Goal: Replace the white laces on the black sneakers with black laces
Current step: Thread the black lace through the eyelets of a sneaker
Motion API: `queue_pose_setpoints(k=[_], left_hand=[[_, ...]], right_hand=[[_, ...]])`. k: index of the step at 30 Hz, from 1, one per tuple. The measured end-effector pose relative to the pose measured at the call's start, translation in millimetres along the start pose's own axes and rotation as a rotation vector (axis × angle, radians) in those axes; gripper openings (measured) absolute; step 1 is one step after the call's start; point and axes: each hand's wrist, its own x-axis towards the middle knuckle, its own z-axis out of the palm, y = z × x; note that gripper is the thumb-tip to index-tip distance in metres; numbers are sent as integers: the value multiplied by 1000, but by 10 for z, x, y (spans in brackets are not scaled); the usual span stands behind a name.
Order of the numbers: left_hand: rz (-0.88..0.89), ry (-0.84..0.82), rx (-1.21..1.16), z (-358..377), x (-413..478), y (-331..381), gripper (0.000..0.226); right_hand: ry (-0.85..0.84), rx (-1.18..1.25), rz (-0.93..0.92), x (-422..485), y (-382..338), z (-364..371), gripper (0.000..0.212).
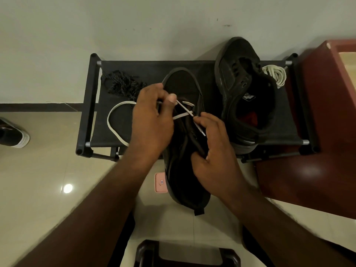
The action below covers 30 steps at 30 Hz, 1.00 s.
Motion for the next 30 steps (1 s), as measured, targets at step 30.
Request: queue_pose_setpoints(k=[30], left_hand=[[-197,-299,467,-182,-823,270,67]], right_hand=[[-130,-160,83,-104,-188,-113,68]])
